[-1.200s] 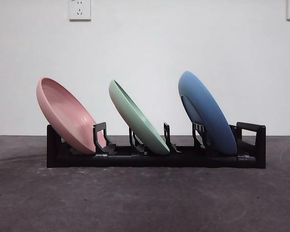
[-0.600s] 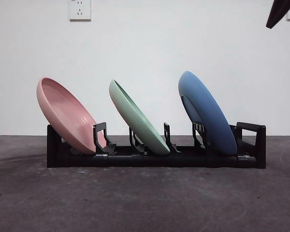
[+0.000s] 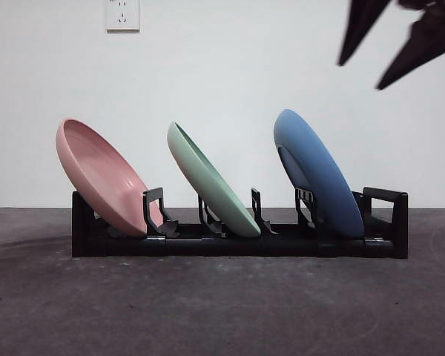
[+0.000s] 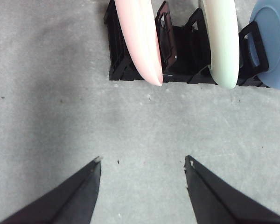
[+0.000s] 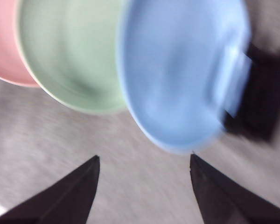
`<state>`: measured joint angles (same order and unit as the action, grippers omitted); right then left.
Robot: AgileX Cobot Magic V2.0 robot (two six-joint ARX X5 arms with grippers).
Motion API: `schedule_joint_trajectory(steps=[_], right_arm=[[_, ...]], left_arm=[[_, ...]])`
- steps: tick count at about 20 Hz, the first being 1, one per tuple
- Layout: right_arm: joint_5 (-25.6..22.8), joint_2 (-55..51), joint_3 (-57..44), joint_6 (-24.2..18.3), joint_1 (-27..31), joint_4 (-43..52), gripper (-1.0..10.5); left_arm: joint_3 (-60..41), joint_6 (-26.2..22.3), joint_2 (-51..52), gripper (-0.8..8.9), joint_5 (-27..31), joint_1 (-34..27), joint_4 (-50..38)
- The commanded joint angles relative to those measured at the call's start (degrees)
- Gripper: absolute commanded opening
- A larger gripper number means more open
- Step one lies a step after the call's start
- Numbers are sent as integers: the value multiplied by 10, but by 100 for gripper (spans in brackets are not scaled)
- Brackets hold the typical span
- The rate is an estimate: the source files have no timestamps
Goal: Place the plate
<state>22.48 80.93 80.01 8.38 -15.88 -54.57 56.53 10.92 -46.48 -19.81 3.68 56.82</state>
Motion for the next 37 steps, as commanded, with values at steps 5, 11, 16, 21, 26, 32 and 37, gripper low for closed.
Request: schedule_joint_trajectory(steps=[5, 11, 16, 21, 26, 32, 37], right_arm=[[26, 131, 134, -9, -37, 6, 295], [-40, 195, 180, -18, -68, 20, 293], [-47, 221, 180, -25, -73, 23, 225], [-47, 225, 180, -28, -72, 23, 62], [-36, 223, 181, -24, -72, 18, 15], [21, 198, 185, -13, -72, 14, 15], [37, 139, 202, -14, -72, 4, 15]], left_arm=[[14, -8, -3, 281, -3, 2, -16], [14, -8, -3, 281, -2, 2, -15], [14, -8, -3, 281, -3, 2, -15], [14, -8, -3, 281, -3, 2, -13], [14, -8, -3, 281, -3, 2, -11], [14, -8, -3, 281, -2, 2, -11], [14, -9, -3, 281, -2, 2, -12]])
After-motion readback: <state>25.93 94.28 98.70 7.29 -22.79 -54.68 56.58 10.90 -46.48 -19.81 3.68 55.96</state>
